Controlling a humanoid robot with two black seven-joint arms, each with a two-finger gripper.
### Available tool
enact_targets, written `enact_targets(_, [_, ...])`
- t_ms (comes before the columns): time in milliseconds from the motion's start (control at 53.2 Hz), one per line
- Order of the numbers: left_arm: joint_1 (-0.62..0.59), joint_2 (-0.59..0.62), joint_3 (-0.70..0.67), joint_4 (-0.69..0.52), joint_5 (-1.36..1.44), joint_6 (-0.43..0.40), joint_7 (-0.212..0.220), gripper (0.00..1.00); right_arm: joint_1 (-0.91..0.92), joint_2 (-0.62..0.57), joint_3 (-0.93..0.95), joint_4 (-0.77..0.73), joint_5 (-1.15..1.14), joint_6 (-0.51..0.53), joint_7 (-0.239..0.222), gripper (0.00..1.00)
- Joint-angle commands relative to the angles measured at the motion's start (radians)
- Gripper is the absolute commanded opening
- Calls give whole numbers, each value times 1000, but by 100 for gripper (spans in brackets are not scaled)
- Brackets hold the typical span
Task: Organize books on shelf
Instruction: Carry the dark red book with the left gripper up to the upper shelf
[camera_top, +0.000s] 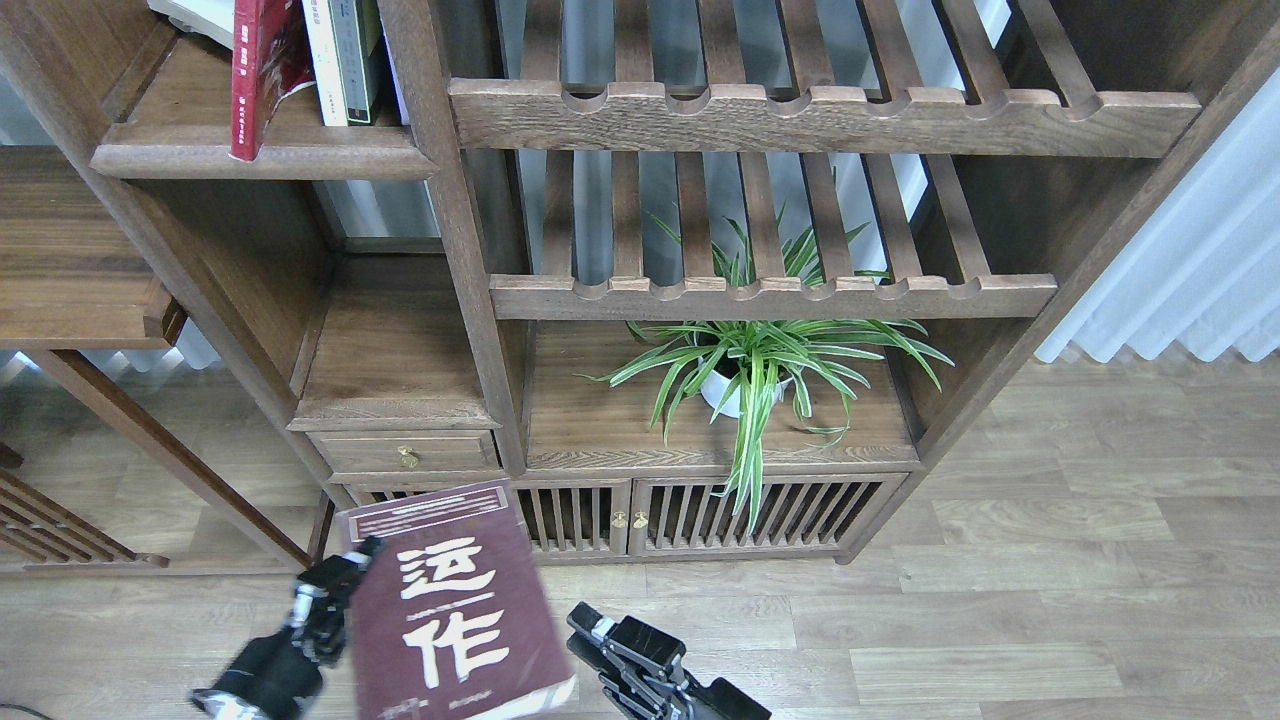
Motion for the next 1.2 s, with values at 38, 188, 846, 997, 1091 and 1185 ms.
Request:
enact_targets(38, [22, 135, -119, -68, 11, 0, 2, 2, 19, 0, 22, -46, -3, -1, 1, 99])
enact_targets(188, [19, 250, -240, -147, 9, 0, 2, 2, 30, 0, 22, -70, -6, -1, 1, 99])
enact_targets(846, [-415, 715, -553, -206, -77, 0, -7, 3, 29, 0, 13, -79, -11, -1, 1, 99])
enact_targets(997, [-542, 779, -532, -192, -46, 0, 22, 3, 24, 0, 14, -79, -11, -1, 1, 99])
enact_targets(1091, [-626, 773, -515, -146, 49, 0, 73, 4, 19, 0, 14, -77, -11, -1, 1, 99])
enact_targets(1185, [-751, 744, -443, -94, 149, 0, 132, 3, 16, 0, 14, -76, -11, -1, 1, 99])
